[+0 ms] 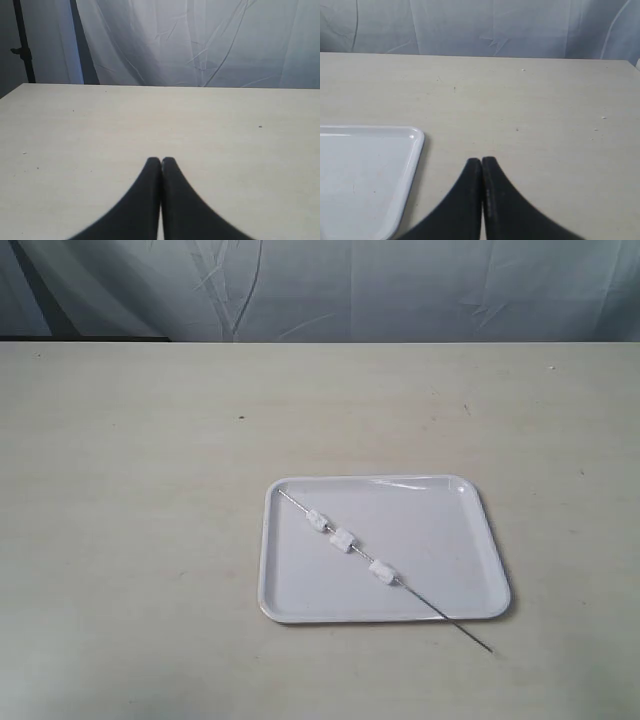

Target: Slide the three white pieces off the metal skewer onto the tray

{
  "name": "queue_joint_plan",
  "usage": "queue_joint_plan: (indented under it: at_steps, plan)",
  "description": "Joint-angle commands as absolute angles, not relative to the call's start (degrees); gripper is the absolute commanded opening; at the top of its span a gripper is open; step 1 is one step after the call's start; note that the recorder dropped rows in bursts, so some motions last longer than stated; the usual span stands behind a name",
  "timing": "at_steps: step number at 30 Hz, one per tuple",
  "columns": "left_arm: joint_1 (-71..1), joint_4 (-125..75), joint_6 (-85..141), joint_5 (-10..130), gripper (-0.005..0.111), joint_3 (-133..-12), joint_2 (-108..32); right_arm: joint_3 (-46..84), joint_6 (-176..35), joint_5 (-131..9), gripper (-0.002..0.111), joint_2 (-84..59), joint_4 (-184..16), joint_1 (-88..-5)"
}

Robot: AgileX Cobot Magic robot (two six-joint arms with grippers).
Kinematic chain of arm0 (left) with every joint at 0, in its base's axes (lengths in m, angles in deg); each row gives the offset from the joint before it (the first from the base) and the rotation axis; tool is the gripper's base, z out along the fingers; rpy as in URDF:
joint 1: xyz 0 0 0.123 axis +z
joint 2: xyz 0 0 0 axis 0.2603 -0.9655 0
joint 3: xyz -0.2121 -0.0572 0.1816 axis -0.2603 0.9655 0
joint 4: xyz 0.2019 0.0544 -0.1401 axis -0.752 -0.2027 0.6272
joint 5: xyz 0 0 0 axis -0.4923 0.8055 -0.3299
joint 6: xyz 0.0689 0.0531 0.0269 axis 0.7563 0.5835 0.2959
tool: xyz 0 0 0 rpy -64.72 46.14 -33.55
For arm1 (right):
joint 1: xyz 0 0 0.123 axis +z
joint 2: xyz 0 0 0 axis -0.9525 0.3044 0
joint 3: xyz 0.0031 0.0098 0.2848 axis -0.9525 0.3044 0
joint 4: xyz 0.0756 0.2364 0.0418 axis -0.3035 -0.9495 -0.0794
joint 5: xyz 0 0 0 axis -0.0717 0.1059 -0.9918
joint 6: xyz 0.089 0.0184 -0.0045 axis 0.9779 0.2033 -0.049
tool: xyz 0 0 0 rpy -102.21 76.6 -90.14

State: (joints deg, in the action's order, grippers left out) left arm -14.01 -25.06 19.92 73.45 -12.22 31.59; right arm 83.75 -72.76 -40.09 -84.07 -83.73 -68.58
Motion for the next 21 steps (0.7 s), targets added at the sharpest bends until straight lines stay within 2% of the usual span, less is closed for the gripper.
queue_joint_plan:
  at_steps: [1,17,21]
  plan:
    - [-14.3,-25.1,19.9,73.3,0.0,-12.0,31.8,83.8,-72.9,-40.4,0.0,-84.3,-83.7,-68.9]
    - [-14.3,-25.1,19.9,73.3,0.0,-12.0,31.8,83.8,-72.9,-41.1,0.0,-84.3,-83.7,-68.9]
    - [-14.3,-28.1,19.9,69.6,0.0,-12.0,31.8,83.8,-72.9,-50.2,0.0,-84.3,-83.5,-68.9]
